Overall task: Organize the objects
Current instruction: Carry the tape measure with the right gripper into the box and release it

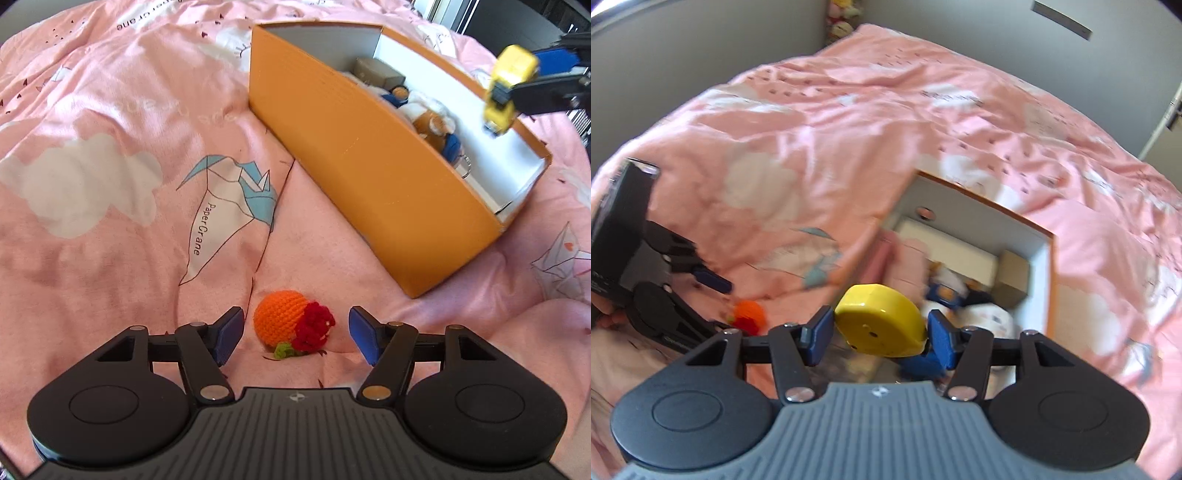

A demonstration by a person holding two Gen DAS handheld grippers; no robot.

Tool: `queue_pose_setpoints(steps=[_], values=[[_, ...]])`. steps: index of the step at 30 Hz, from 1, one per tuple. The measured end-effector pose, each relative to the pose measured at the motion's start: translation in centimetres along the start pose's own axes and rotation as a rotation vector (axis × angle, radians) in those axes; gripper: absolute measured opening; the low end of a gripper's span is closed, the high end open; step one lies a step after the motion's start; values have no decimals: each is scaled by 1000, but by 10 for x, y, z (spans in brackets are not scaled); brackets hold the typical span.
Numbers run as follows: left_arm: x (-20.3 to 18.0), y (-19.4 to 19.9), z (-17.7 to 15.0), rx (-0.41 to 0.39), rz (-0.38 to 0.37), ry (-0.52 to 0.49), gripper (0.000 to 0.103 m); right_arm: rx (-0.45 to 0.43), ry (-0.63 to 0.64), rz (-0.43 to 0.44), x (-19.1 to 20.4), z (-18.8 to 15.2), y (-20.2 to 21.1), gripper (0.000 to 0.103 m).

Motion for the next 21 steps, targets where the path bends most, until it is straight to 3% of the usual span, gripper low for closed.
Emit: queue_pose_setpoints(steps=[5,7,15,21], values=[[-1,-15,2,51,15,-7,76,160,61,-98,-41,-16,-21,58],[-2,-19,2,67,23,-13,71,231,112,-102,-50,-22,-35,58],[-2,-21,5,70,17,-12,60,466,266,20,-65,-15,-85,58],[3,10,11,-43,5,31,59,607,320,65,-71,-5,-114,58]])
Point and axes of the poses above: each gripper's, at about its wrist camera, not at the fingertips, and y roughly against the way its jaws point, x to its left, z to its top, the point moved 1 cm from there along -y, roughly the way its jaws point, and after that the axes turned 7 degrees about x, right-handed, at the moved point
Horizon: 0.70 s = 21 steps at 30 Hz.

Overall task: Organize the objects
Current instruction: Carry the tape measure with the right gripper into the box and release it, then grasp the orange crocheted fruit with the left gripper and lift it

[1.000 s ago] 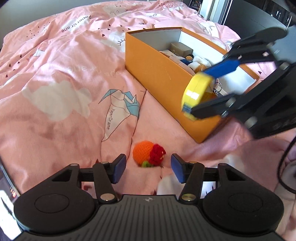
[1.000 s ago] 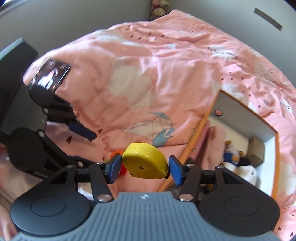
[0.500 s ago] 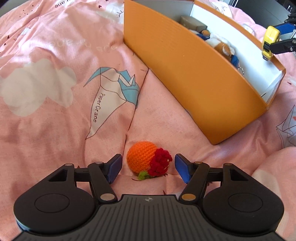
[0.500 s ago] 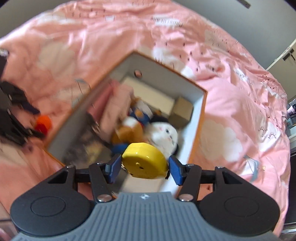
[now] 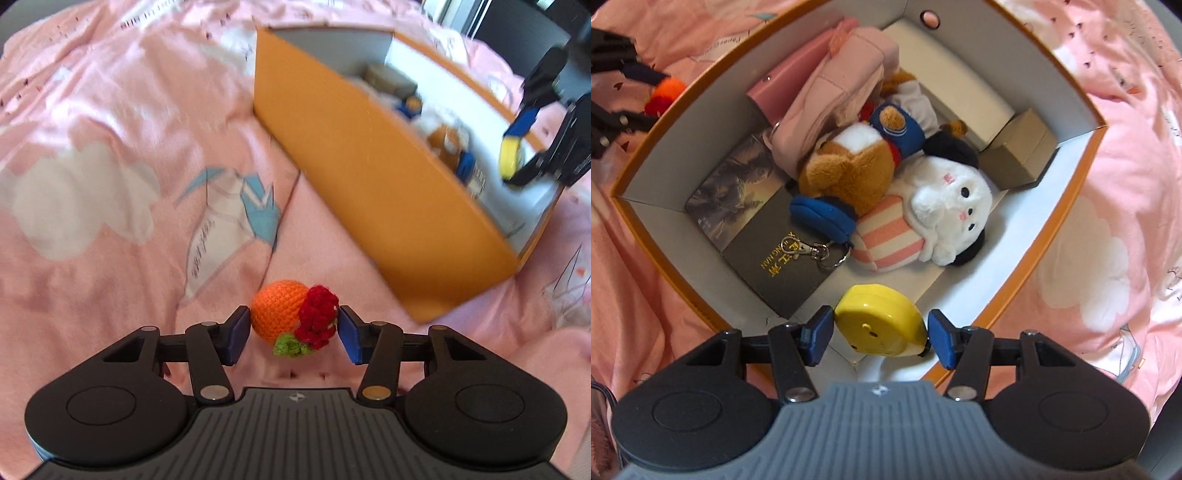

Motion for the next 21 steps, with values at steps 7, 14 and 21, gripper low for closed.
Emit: queue_pose_setpoints(steps=[7,14,21], values=[[-10,50,29,-150,-60,-22,59,124,49,47,0,20,-23,58],[-47,69,62,-219,-101,-117,59,130,75,30,7,21,-29,62],[-73,64,79,-198,-156,-182,59,23,35,12,6,2,-7,65]])
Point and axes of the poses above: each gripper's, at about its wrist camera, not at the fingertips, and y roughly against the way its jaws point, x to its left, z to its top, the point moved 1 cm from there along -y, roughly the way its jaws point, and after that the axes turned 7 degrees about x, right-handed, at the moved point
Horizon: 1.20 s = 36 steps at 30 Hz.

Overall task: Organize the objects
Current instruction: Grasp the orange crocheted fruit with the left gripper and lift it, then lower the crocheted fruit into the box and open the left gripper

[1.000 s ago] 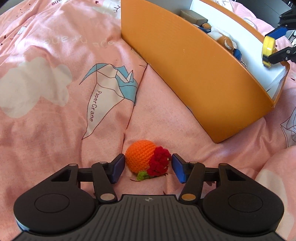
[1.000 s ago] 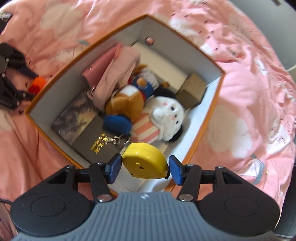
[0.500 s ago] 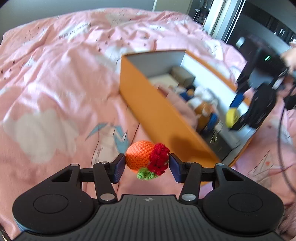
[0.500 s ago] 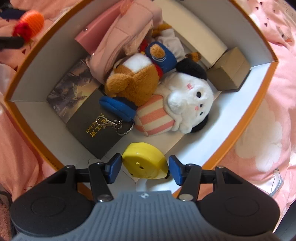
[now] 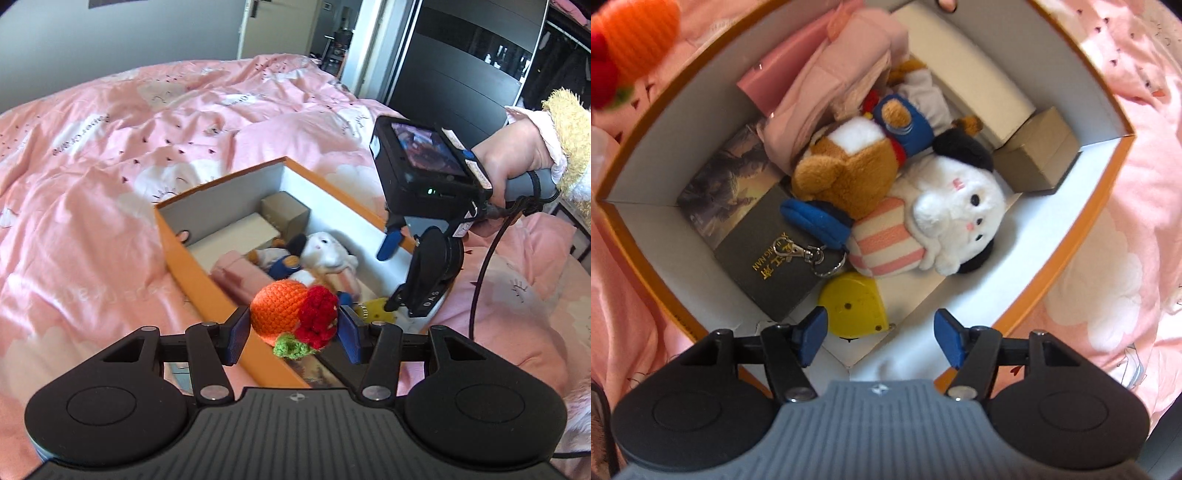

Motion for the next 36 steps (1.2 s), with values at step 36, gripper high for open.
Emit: queue_pose_setpoints(steps=[36], values=[[-85,-163,62,176,-96,-290,65,-487,-579,-141,-46,-105,21,64]])
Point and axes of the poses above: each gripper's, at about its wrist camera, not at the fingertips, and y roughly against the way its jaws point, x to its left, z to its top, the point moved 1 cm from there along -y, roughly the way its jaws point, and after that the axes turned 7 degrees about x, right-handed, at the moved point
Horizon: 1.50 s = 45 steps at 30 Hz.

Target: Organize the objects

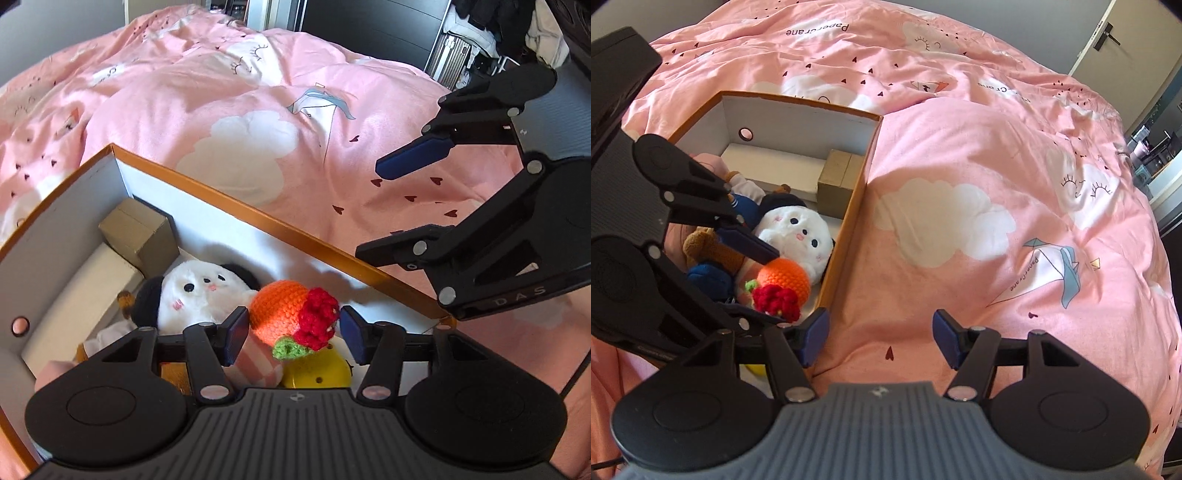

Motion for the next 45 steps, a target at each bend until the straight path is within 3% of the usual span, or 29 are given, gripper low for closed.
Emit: queue_pose_setpoints(steps=[4,15,28,37,40,45], values=[[-1,3,-4,-29,24,1,73,-3,-4,-4,0,-2,1,64],[-2,47,-23,-73,82,70,73,-59,-27,24,6,-8,19,62],[-20,126,-81,-274,271,320,73,-200,37,152,61,-14,71,63],[-21,170,-124,-401,399,490,73,-340,-94,217,98,-32,94,69],[-21,180,-141,-457,477,508,85,-394,-150,210,109,-41,100,75],[-20,185,-163,-486,561,536,93,-445,-194,176,130,-57,100,82]])
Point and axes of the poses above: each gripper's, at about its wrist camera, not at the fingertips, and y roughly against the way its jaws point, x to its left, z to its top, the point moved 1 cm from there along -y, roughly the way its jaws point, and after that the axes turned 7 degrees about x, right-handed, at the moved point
